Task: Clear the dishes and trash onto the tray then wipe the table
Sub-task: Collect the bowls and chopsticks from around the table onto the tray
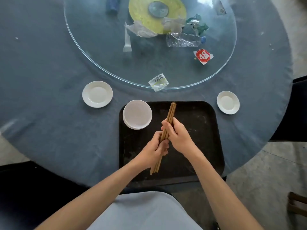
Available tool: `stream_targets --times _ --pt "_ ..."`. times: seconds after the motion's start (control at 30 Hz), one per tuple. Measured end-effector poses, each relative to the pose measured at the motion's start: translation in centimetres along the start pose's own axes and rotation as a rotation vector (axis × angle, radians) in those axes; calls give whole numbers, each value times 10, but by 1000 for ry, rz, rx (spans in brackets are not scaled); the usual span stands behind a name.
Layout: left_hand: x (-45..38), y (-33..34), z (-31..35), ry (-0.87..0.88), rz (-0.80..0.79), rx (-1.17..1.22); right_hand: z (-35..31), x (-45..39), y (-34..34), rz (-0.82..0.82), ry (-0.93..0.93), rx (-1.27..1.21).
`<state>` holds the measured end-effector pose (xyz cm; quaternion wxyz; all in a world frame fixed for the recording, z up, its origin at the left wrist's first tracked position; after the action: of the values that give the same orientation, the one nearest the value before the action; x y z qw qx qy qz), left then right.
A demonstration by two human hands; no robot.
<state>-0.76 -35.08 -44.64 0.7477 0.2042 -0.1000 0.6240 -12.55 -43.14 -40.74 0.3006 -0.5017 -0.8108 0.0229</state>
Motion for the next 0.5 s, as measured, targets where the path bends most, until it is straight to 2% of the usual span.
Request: stream_targets --times 0.17,0.3,0.5 --pt "-16 24 -37 -139 279 -213 44 -30 9 -90 201 46" --pt "-24 32 -49 -186 516 -371 55 -51 24 -117 149 143" --pt "-26 31 -50 -117 669 -577 64 -60 29 -90 117 191"
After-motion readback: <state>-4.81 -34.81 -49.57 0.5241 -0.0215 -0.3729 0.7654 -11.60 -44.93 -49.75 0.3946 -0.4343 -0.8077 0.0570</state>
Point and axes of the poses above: each hand's wrist, its own x-axis away from the middle knuckle, its own y-axis out of the palm, z = x × y, the point moved 1 cm from there along -x, towards the middle knuckle, and after that the axes turned 3 degrees about x, right-handed, at the moved point
